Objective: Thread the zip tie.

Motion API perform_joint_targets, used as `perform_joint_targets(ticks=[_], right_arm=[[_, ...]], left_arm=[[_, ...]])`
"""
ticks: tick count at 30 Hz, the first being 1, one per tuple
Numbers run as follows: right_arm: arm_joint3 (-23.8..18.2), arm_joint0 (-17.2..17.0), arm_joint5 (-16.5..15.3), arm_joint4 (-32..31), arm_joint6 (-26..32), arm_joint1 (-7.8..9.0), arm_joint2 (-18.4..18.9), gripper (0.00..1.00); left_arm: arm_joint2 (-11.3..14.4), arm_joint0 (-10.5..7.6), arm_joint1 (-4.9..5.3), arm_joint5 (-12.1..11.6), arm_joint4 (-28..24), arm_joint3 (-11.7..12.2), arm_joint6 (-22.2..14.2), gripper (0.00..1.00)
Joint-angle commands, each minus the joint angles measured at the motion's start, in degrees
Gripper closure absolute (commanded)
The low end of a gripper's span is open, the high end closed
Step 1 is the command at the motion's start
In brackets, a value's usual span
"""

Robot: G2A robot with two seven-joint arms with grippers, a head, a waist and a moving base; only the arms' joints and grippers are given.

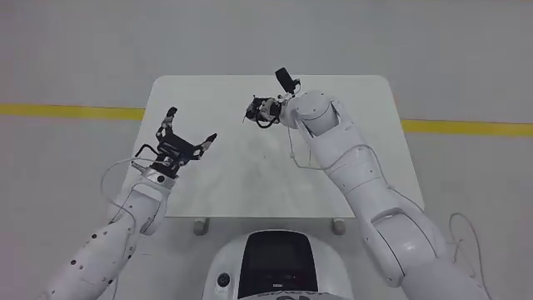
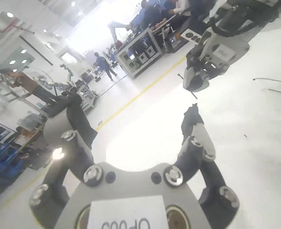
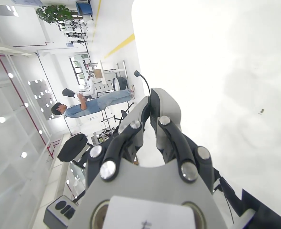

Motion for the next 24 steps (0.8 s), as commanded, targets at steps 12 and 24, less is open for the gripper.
perform_joint_targets(ticks=[12, 24], right_arm=[[1.91, 1.84, -0.02, 3.38, 0.88, -0.41, -0.8, 1.0], [0.54, 0.22, -0.02, 7.35, -4.55, -1.41, -2.41, 1.0]], left_arm=[[26.06, -18.18, 12.71, 8.95, 0.0, 2.14, -4.65, 0.0], [34.07, -26.05, 12.3, 8.62, 0.0, 3.0, -7.4, 0.0]])
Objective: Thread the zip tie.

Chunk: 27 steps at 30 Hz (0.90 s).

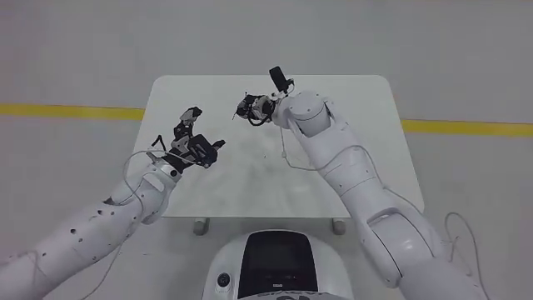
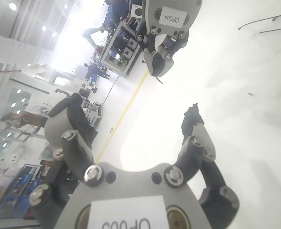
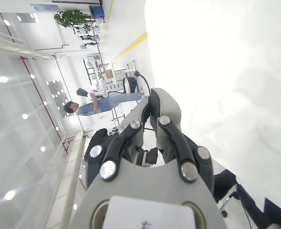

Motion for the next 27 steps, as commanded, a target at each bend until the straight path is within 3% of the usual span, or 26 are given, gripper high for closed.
perform_joint_targets(ticks=[1, 8, 14, 20, 27], right_arm=[[0.05, 0.03, -0.01, 0.13, -0.02, -0.03, -0.07, 1.0], [-0.46, -0.61, -0.62, 0.77, -0.58, -0.03, 0.13, 1.0], [-3.91, -2.14, -0.01, 2.15, -1.23, 0.02, -0.33, 1.0], [-4.59, -2.68, -0.01, 4.09, -1.51, -0.18, -1.13, 1.0], [-4.55, -2.65, -0.01, 4.11, -1.57, -0.18, -1.16, 1.0]], left_arm=[[0.71, -0.57, -0.04, 0.36, 0.0, -0.06, 0.14, 0.0], [0.73, -0.6, -0.07, 0.12, 0.0, 0.15, -0.05, 0.0], [3.9, -3.81, -0.54, 0.69, 0.0, 0.86, -3.42, 0.0], [6.37, -6.76, -1.25, 0.69, 0.0, 1.29, -5.63, 0.0], [6.48, -6.93, -1.31, 0.69, 0.0, 1.35, -5.63, 0.0]])
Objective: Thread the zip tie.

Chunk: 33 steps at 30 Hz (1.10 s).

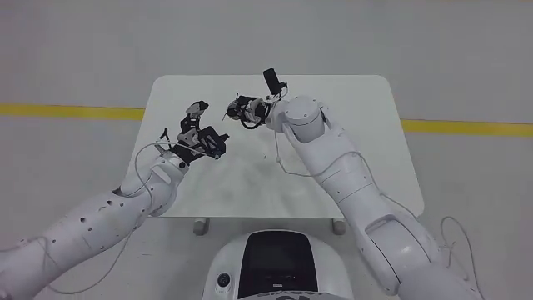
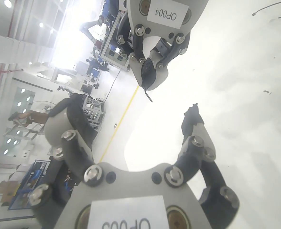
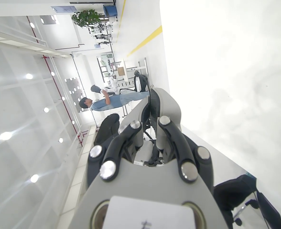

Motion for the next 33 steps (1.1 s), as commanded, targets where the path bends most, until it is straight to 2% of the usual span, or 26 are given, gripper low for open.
perform_joint_targets(ticks=[1, 6, 13, 14, 16, 18, 19, 20, 23, 25, 33], right_arm=[[-0.2, -0.38, -0.29, 0.0, -0.41, 0.01, -0.04, 1.0], [-2.01, -1.75, 0.0, -0.7, -2.54, 0.18, -0.55, 1.0], [-2.94, -2.37, 0.0, -0.75, -3.05, 0.29, -1.36, 1.0], [-2.88, -2.42, 0.0, -0.69, -3.16, 0.31, -1.4, 1.0], [-2.77, -2.45, 0.0, -0.47, -3.34, 0.34, -1.41, 1.0], [-2.73, -2.47, 0.0, -0.27, -3.48, 0.37, -1.5, 1.0], [-2.74, -2.49, 0.0, -0.19, -3.55, 0.38, -1.54, 1.0], [-2.78, -2.51, 0.0, -0.1, -3.64, 0.39, -1.59, 1.0], [-3.05, -2.65, 0.0, 0.15, -3.99, 0.43, -1.72, 1.0], [-3.23, -2.75, 0.0, 0.2, -4.16, 0.48, -1.8, 1.0], [-3.56, -3.01, 0.0, 0.5, -4.43, 0.68, -2.09, 1.0]], left_arm=[[0.0, 0.0, 0.0, 0.0, 0.0, 0.0, 0.0, 0.0], [0.25, -0.49, -0.24, -0.17, 0.0, 0.84, -0.02, 0.0], [2.37, -2.3, -0.43, 0.0, 0.0, 1.47, -0.52, 0.0], [2.58, -2.48, -0.48, 0.0, 0.0, 1.57, -0.6, 0.04], [2.87, -2.73, -0.54, 0.0, 0.0, 1.65, -0.72, 0.32], [3.32, -3.25, -0.52, 0.0, 0.0, 1.95, -0.86, 0.42], [3.59, -3.57, -0.48, 0.0, 0.0, 2.09, -1.18, 0.42], [3.91, -3.96, -0.42, 0.0, 0.0, 2.21, -1.49, 0.54], [5.04, -4.91, -0.25, 0.0, 0.0, 2.04, -1.99, 0.62], [5.51, -5.21, -0.19, 0.0, 0.0, 1.95, -2.19, 0.74], [7.09, -6.34, -0.12, 0.0, 0.0, 1.69, -2.27, 0.78]])
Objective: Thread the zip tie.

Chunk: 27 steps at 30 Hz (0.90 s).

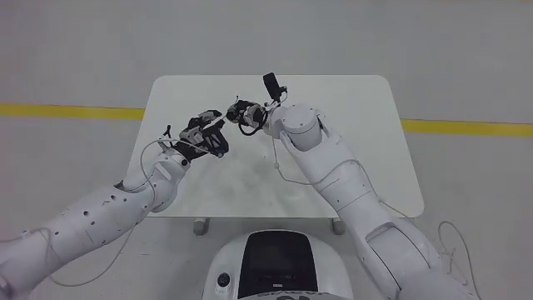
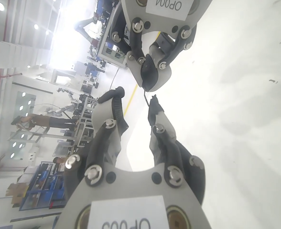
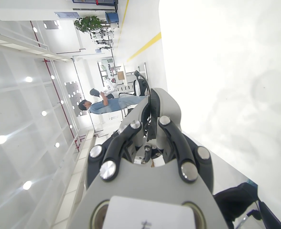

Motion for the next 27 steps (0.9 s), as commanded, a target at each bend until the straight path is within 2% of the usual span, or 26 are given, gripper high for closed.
perform_joint_targets(ticks=[1, 12, 17, 20, 23, 27], right_arm=[[-0.03, -0.04, 0.0, 0.09, -0.04, 0.04, -0.06, 1.0], [-0.11, 0.23, 0.0, 0.26, -0.16, 0.06, -1.34, 1.0], [0.16, 0.51, 0.0, 0.37, -0.26, 0.08, -1.67, 1.0], [0.08, 0.52, 0.0, 0.46, -0.36, 0.13, -1.73, 1.0], [-0.16, 0.47, 0.0, 0.19, -0.11, 0.25, -1.88, 1.0], [-0.52, 0.52, 0.0, -0.12, 0.54, 0.35, -2.28, 1.0]], left_arm=[[0.3, -0.23, 0.0, 0.0, 0.0, 0.02, 0.02, 0.77], [1.67, -1.22, -0.05, 0.0, 0.0, 0.09, 0.08, 0.8], [2.08, -1.56, -0.07, 0.0, 0.0, 0.16, 0.04, 0.88], [2.34, -1.83, -0.06, 0.0, 0.0, 0.25, -0.19, 0.88], [2.61, -2.04, -0.07, 0.0, 0.0, 0.36, -0.46, 0.8], [2.89, -2.21, -0.12, 0.0, 0.0, 0.39, -0.74, 0.93]])
